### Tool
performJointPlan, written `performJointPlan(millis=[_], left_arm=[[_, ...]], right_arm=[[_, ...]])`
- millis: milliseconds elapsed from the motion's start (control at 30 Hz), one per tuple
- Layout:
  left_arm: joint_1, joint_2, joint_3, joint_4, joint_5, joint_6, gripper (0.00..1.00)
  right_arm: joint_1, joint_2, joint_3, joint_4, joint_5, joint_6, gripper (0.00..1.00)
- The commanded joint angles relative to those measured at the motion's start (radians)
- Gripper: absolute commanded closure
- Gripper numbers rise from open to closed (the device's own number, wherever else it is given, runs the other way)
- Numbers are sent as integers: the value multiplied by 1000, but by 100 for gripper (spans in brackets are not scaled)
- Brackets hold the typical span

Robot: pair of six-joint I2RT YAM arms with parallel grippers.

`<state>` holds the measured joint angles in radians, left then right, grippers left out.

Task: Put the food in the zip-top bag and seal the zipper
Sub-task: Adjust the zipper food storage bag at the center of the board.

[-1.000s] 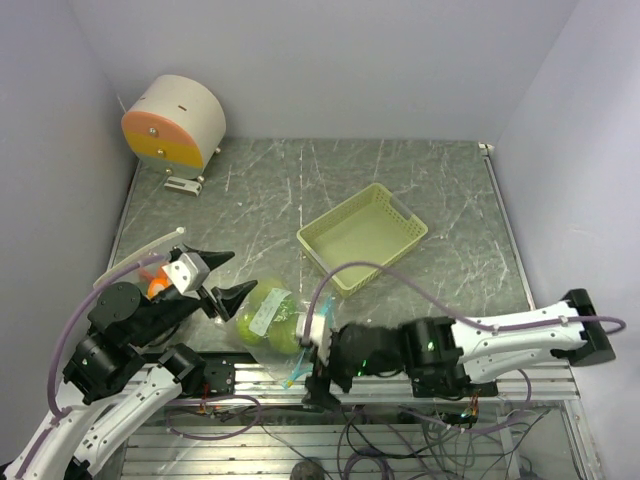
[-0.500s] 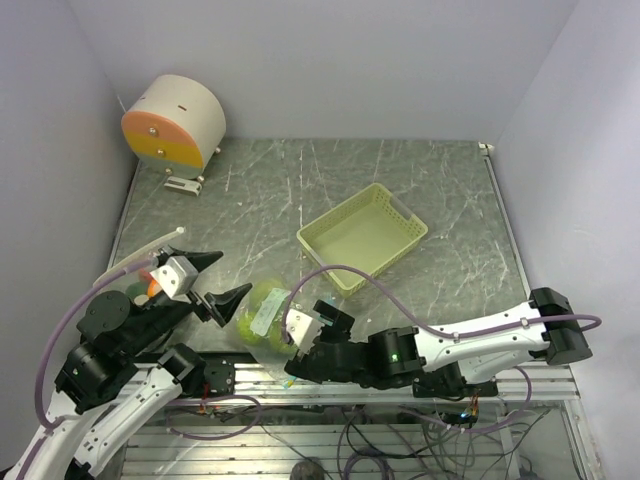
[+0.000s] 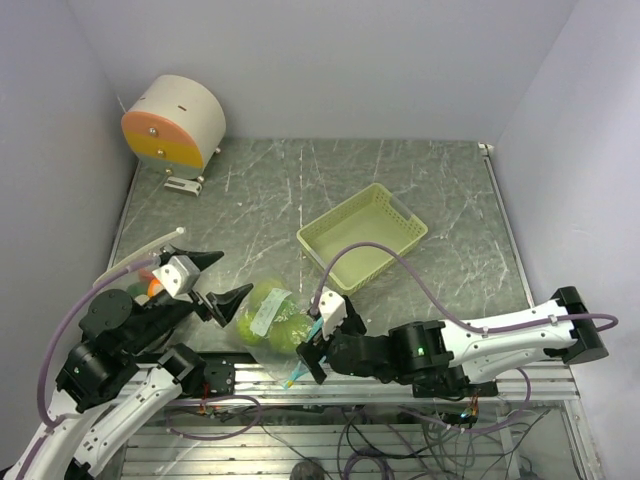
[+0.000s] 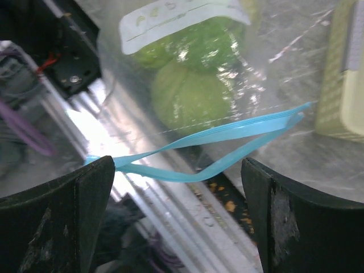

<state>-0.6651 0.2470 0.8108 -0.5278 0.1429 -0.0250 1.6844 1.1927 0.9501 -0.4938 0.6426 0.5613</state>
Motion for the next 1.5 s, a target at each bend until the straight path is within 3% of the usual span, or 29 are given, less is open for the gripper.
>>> performJointPlan(millis=[0, 167, 500, 567, 733, 833, 867, 1000, 1133, 1267, 1467], left_arm=[[-3, 27, 9, 8, 30, 23, 4], [-4, 42, 3, 15, 57, 23, 5], [-4, 50, 16, 7, 94, 64, 6], [-4, 46, 18, 3, 103, 78, 6], [-4, 33, 19, 3, 177, 119, 11], [-4, 26, 19, 6, 250, 149, 18], [-3, 24, 19, 5, 276, 159, 19], [-4, 7, 19, -5, 383, 206, 23], [-4, -9, 16, -43, 417, 235, 20], [-4, 8, 12, -100, 399, 270, 15], [-3, 98, 5, -138, 355, 350, 11]], right_arm=[[69, -43, -80, 106, -151, 163, 8], [-64, -45, -197, 313, -360, 222, 13], [-227, 54, -216, 524, -492, 254, 18], [-270, 62, -228, 543, -529, 276, 29], [-310, 94, -202, 561, -549, 267, 66], [-335, 121, -135, 533, -531, 243, 98], [-348, 127, -123, 523, -520, 241, 100], [-436, 135, -53, 510, -506, 226, 100], [-540, 164, 10, 521, -521, 204, 100], [-658, 250, 60, 598, -678, 201, 100], [-741, 359, 129, 677, -861, 219, 100]])
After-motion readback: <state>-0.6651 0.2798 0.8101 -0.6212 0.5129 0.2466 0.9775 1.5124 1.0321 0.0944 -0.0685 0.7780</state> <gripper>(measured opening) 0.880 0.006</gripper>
